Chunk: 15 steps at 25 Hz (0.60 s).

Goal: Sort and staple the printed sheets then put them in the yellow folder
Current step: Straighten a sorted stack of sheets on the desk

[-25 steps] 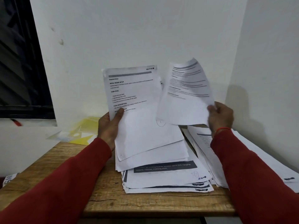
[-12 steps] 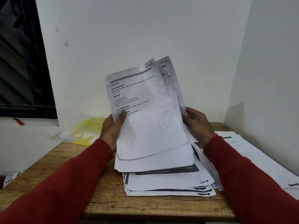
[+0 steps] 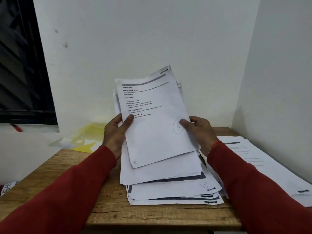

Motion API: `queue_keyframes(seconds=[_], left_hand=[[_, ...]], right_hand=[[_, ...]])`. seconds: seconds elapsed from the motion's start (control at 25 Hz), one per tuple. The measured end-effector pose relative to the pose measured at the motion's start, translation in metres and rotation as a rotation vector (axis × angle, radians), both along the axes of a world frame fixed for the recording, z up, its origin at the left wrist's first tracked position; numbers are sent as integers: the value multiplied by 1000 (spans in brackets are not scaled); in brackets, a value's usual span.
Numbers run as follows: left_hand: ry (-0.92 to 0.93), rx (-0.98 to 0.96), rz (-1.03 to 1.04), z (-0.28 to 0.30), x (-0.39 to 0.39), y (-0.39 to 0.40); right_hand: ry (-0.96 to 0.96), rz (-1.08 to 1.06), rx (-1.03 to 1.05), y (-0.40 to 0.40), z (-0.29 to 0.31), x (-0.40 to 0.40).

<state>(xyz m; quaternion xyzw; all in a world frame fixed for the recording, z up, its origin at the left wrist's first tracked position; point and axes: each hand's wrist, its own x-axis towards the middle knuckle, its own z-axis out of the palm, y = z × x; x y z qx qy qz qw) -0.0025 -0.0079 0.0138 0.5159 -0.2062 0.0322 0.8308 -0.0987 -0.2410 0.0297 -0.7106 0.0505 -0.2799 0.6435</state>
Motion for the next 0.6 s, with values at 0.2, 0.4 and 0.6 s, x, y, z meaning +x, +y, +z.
queue_keyframes(seconds=[0.2, 0.4, 0.6], left_hand=[[-21, -40, 13, 6, 0, 6], [5, -160, -52, 20, 0, 20], [31, -182, -66, 21, 1, 19]], right_hand=[[-164, -375, 53, -46, 4, 5], [-109, -811, -255, -90, 2, -4], [-191, -313, -63, -47, 1, 7]])
